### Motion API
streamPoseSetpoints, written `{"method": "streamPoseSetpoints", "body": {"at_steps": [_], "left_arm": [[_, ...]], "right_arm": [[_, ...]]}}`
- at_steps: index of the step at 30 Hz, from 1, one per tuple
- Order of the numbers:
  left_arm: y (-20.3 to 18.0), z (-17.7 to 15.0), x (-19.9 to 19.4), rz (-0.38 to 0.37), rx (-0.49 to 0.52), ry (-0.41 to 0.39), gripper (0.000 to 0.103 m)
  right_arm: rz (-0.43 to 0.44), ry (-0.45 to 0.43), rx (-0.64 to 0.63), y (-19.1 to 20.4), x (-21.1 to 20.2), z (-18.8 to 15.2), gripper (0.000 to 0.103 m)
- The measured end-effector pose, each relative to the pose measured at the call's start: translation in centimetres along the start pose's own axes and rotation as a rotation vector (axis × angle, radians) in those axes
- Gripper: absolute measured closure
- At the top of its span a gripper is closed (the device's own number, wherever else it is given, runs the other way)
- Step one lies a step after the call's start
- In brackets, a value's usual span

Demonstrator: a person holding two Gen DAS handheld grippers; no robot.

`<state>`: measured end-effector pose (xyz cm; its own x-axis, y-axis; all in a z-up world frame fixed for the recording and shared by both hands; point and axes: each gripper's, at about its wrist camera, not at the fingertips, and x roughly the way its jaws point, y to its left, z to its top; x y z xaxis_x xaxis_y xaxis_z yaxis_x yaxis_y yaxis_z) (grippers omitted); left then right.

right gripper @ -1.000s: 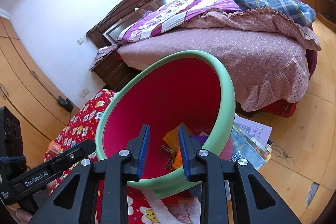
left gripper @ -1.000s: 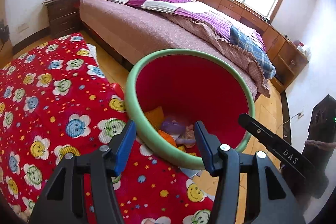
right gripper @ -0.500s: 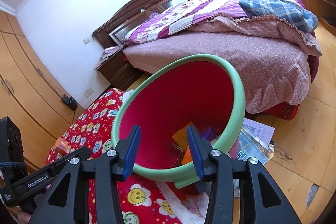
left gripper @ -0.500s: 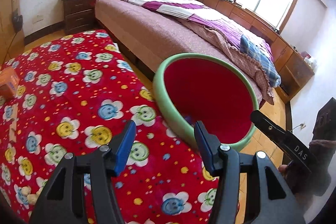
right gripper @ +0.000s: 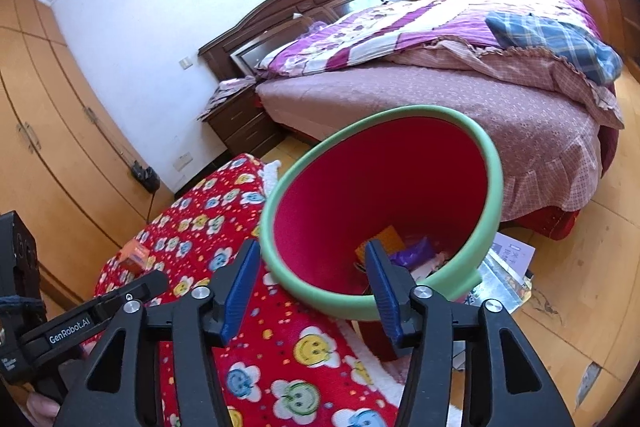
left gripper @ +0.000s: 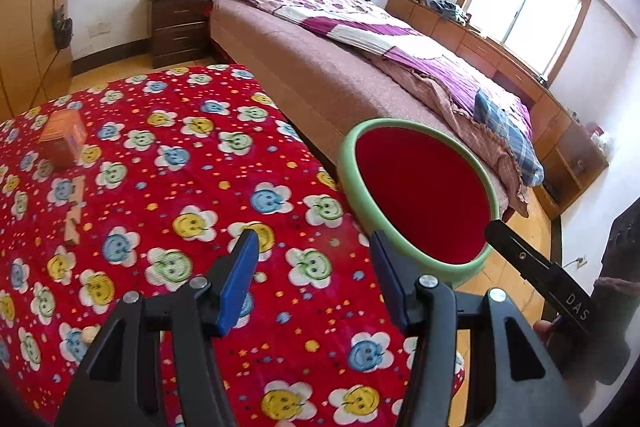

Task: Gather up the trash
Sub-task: 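Move both tools back and grasp the tan wooden piece with the left tool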

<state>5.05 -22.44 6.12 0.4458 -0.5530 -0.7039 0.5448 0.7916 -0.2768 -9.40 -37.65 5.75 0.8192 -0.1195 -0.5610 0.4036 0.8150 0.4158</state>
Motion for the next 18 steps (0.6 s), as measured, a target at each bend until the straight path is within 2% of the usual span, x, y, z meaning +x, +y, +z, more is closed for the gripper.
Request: {"method": "streamPoseSetpoints", "body": {"at_steps": [7, 11, 18], "left_arm": [[1.9, -0.4, -1.6, 0.030, -0.037, -0.018, 0.046], [3.1, -0.6, -2.3, 0.055, -0.050, -0.026, 0.046], [5.7, -1.1, -3.3, 0.095, -0.095, -0.036, 0.046]], "right_arm": [[0.008, 0.016, -0.041, 2.2, 0.1, -0.6, 0.044], [0.015, 0.026, -0.060, 3.3, 0.4, -0.9, 0.039], [0.025, 0.047, -0.091, 4.8, 1.0, -1.8, 0.039]]}}
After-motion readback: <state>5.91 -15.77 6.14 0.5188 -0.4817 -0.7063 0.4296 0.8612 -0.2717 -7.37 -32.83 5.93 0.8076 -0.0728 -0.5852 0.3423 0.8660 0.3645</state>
